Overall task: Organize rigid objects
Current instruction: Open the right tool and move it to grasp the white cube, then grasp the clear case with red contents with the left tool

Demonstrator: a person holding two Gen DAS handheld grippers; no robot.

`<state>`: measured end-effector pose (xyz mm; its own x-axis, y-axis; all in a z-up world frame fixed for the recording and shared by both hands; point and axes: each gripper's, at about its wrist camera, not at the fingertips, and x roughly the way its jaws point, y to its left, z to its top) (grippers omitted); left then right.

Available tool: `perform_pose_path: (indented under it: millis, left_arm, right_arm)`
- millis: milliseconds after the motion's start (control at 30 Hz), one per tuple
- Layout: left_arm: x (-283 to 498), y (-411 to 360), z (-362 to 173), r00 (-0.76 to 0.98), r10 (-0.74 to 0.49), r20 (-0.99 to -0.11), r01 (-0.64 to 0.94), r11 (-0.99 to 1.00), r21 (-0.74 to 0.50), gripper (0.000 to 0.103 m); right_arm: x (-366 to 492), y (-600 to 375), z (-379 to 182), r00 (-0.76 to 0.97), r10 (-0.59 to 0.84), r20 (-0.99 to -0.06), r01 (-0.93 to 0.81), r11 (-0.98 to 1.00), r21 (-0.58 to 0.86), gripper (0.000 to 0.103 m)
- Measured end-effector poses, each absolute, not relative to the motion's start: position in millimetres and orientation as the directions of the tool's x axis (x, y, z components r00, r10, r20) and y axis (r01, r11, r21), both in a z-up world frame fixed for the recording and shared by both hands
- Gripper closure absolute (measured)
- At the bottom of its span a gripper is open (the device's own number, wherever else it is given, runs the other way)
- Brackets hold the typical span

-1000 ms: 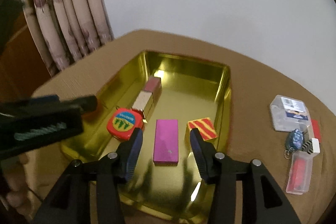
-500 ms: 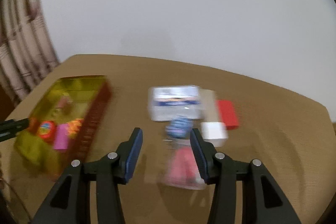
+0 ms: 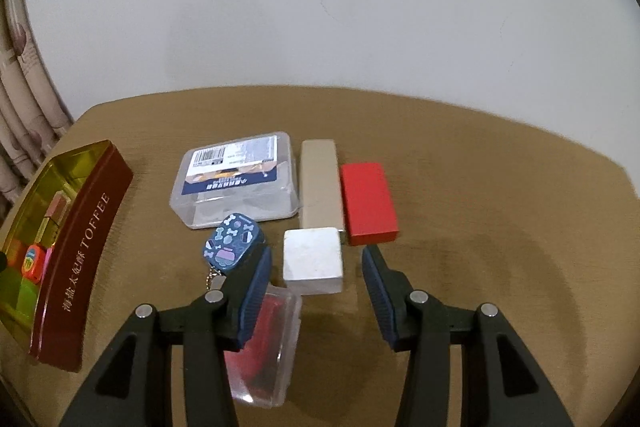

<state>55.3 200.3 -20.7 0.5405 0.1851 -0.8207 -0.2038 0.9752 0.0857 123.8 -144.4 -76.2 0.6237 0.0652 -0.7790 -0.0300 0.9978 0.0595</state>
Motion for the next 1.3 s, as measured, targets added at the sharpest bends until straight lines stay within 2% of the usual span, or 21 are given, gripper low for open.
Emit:
perform_pose_path:
  millis: [200, 267, 333, 700, 1100, 1300]
  left_arm:
    - [55.9, 198.1, -19.5, 0.542, 0.181, -0.821, -0.194, 0.977, 0.087, 0.024]
    - [55.3, 197.0, -19.2, 0.543, 0.184, -0.819, -0.192, 0.977, 0.092, 0.024]
    - [54.9, 195.3, -19.1, 0.544, 0.183, -0.819, -0.186, 0.978, 0.096, 0.024]
    - [43.6, 168.7, -12.6, 0.583, 0.185, -0.791, -0.118, 0.983, 0.143, 0.024]
    - [29.6, 80.8, -1.4, 0.616, 0.088, -0.783, 0.052, 0.987, 0.152, 0.023]
    - [35.6, 21.9, 3.3, 0.627, -0.007, -0.779, 0.204, 0.966, 0.156, 0.023]
  right_arm:
    - [127.5, -156.9, -87.2, 0.621, 0.061, -0.781, -0.008, 0.997, 0.071, 0.056]
    - [125.5, -158.2, -89.8, 0.617, 0.046, -0.786, -0.005, 0.998, 0.055, 0.067]
    - [119.4, -159.9, -92.1, 0.625, 0.023, -0.780, -0.002, 1.000, 0.027, 0.073]
    - [74.4, -181.6, -95.9, 0.648, -0.030, -0.761, 0.022, 1.000, -0.021, 0.073]
    - [41.2, -195.9, -95.8, 0.643, -0.060, -0.763, -0.019, 0.995, -0.095, 0.073]
    - [50.3, -200.0, -90.6, 0.639, -0.038, -0.769, -0.008, 0.998, -0.056, 0.073]
